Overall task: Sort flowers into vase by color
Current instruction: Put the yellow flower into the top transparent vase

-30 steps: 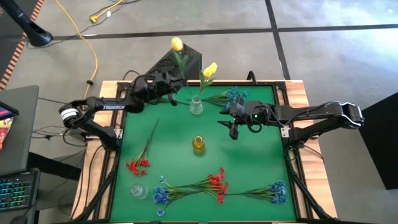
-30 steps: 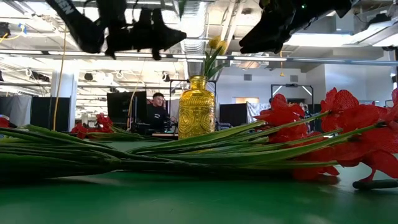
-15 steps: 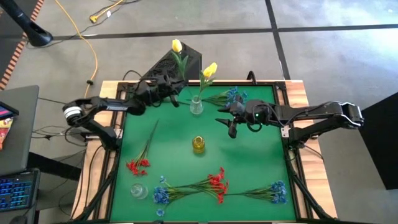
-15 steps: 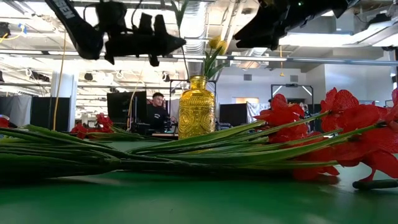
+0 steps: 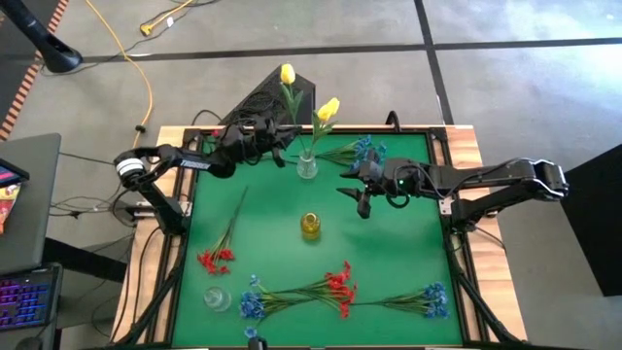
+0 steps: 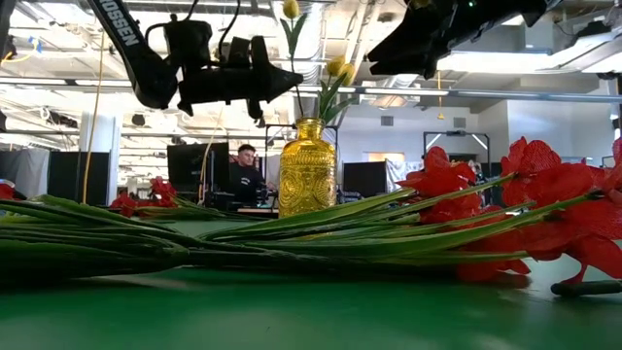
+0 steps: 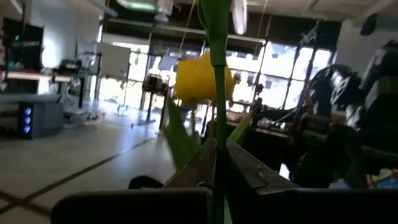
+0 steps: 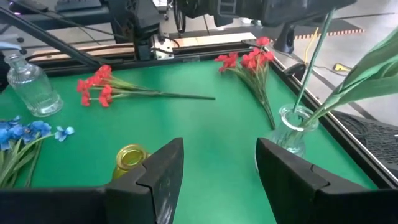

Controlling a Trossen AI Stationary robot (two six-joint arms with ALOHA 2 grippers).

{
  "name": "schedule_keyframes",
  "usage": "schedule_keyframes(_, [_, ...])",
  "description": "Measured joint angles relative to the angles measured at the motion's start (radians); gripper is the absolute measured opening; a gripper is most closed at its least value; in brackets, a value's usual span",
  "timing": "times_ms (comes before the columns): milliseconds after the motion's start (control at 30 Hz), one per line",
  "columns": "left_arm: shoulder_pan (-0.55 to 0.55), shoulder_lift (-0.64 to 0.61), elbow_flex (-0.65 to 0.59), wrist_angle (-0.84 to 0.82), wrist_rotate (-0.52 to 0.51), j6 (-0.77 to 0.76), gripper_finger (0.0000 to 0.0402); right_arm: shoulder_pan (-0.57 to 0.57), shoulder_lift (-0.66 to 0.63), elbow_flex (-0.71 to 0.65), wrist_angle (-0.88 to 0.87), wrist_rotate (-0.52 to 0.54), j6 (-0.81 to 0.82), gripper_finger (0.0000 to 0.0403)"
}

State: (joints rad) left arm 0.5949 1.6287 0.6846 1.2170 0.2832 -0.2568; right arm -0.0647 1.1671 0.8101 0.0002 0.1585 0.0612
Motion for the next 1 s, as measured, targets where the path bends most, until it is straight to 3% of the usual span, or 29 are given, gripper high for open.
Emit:
schedule_keyframes(567, [-0.002, 0.008, 0.0, -0.081, -0.009, 0.037, 0.0, -0.002, 0.0, 0.0, 0.0, 0.0, 0.01, 0.0226])
schedule_keyframes(1000, [-0.048, 0.01, 0.011, -0.177, -0.108, 0.106, 0.0, -0.002, 0.0, 0.0, 0.008, 0.0, 0.01, 0.0226])
